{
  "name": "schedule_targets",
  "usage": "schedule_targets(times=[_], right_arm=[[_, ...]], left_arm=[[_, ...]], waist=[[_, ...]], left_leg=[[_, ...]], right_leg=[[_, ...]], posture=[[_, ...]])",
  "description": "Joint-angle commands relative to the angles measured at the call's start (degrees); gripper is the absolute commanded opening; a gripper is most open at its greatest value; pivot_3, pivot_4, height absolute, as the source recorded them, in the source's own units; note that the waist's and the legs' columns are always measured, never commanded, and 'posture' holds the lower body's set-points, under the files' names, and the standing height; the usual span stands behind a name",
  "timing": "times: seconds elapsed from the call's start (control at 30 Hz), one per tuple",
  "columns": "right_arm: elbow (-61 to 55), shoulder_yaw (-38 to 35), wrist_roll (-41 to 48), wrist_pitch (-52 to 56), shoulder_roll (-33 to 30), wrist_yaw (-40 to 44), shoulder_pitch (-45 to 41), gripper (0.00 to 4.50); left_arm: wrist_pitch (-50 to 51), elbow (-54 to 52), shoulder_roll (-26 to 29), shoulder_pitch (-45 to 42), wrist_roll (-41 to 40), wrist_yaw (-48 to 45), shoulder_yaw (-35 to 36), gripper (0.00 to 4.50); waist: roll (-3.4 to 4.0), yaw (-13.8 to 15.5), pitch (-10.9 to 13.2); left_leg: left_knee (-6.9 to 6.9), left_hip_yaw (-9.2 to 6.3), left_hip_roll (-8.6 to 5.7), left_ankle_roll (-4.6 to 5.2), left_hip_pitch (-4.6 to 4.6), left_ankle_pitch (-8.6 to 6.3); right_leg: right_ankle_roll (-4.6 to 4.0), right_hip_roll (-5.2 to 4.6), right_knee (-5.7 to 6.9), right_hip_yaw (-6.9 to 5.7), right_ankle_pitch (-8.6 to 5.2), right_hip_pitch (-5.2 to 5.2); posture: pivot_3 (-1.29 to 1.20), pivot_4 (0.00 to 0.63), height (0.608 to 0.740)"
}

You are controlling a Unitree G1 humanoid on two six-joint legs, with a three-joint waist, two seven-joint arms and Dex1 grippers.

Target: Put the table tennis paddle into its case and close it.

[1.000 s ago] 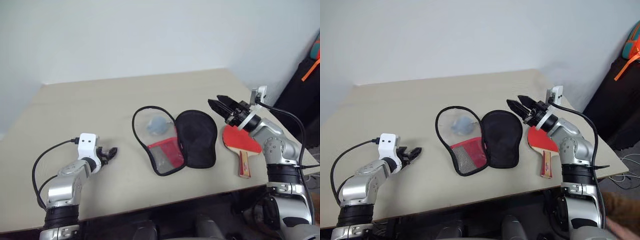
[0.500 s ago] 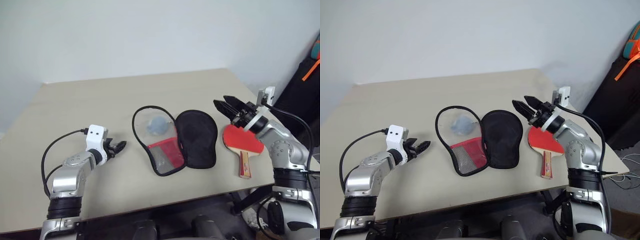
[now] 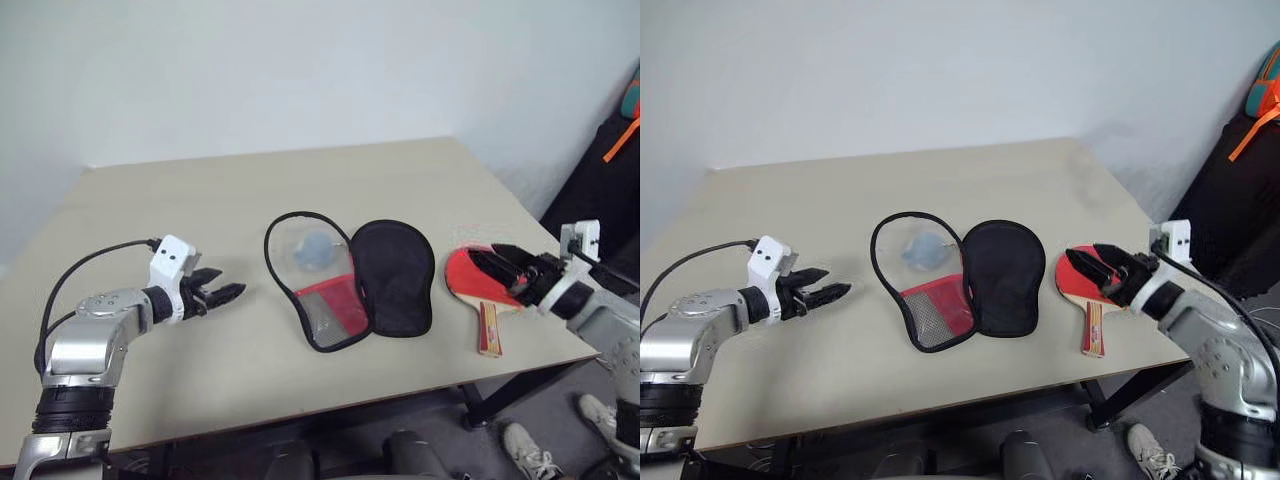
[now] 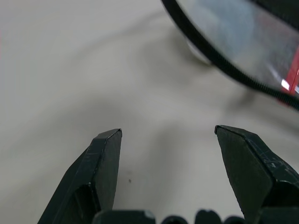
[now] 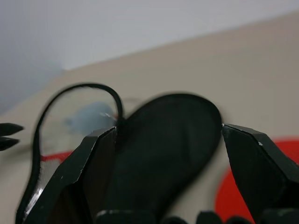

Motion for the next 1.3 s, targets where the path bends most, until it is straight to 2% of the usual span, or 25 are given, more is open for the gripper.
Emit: schedule_targets(times=[0.03,0.17,0.37,0.5,0.7,0.87,1.17,1.27,1.3], right_arm=[[-5.91,-1.31,-0.54,5.50,0.08,-8.43,2.88,3.87],[-11.97,-0.74,1.64,11.08,3.19,-15.05,6.88,3.87],[-13.44,-1.79,3.29,18.62,7.44,-22.39,7.09,3.87],[-13.70,-2.14,0.80,17.47,8.27,-24.58,8.15,3.87],[-11.58,-1.88,-0.48,19.14,7.58,-25.43,8.79,3.87],[-8.36,1.27,-3.45,18.77,8.09,-25.63,7.44,3.87],[-3.36,6.09,-9.02,17.91,10.09,-26.22,3.54,3.87],[-1.95,7.31,-10.93,17.98,10.44,-26.49,2.73,3.30],[-1.73,7.55,-11.39,17.87,10.52,-26.33,2.63,2.96]], left_arm=[[-2.62,1.86,-1.26,-2.05,1.40,0.15,-1.73,3.45],[-3.10,3.84,-2.66,-3.65,1.66,-0.27,-3.67,3.45],[-4.65,6.71,-3.54,-5.26,2.87,-0.54,-5.06,3.45],[-4.87,6.22,-3.68,-4.90,2.19,-2.22,-5.76,3.45],[-3.66,2.68,-2.85,-2.99,0.12,-6.21,-5.28,3.45],[-2.70,1.22,-2.88,-2.10,-0.27,-7.29,-5.39,3.45],[-1.44,-2.04,-1.92,0.69,-1.15,-9.24,-5.48,3.45],[-1.49,-3.74,-1.45,1.60,-2.07,-10.69,-4.97,3.45],[-1.70,-4.11,-1.28,1.79,-2.14,-11.00,-4.89,3.45]], waist=[[-0.07,0.00,0.00],[-0.18,-0.04,0.04],[-0.22,-0.01,0.05],[-0.24,0.01,0.07],[-0.26,-0.01,0.08],[-0.26,-0.07,0.08],[-0.69,-0.14,0.04],[-0.89,-0.14,0.01],[-0.96,-0.13,0.02]], left_leg=[[0.02,0.01,0.00,-0.01,0.01,0.00],[0.03,0.01,0.03,-0.12,0.01,-0.07],[0.02,0.05,0.05,-0.09,0.00,-0.05],[0.01,0.04,0.06,-0.03,-0.02,-0.02],[0.01,0.06,0.08,-0.16,-0.01,-0.10],[-0.01,0.08,0.09,-0.15,0.01,-0.09],[0.00,0.20,0.19,-0.23,0.06,-0.15],[0.00,0.22,0.22,-0.24,0.08,-0.15],[0.00,0.23,0.23,-0.24,0.09,-0.15]], right_leg=[[0.00,-0.01,0.00,0.00,0.00,0.00],[0.00,0.00,0.02,0.00,0.00,-0.05],[0.00,0.00,-0.01,0.01,0.00,-0.04],[0.00,0.00,-0.01,0.01,0.00,-0.05],[0.00,0.00,-0.03,0.01,0.00,-0.05],[0.00,-0.01,-0.03,0.01,0.00,-0.06],[0.00,0.00,-0.05,0.00,0.00,-0.07],[0.00,0.00,-0.05,0.00,0.00,-0.08],[0.00,0.00,-0.06,-0.01,0.00,-0.08]], posture=[[0.00,0.000,0.740],[0.00,0.000,0.740],[0.00,0.000,0.740],[0.00,0.000,0.740],[0.00,0.000,0.740],[0.00,0.000,0.740],[0.00,0.000,0.740],[0.00,0.000,0.740],[0.00,0.000,0.740]])
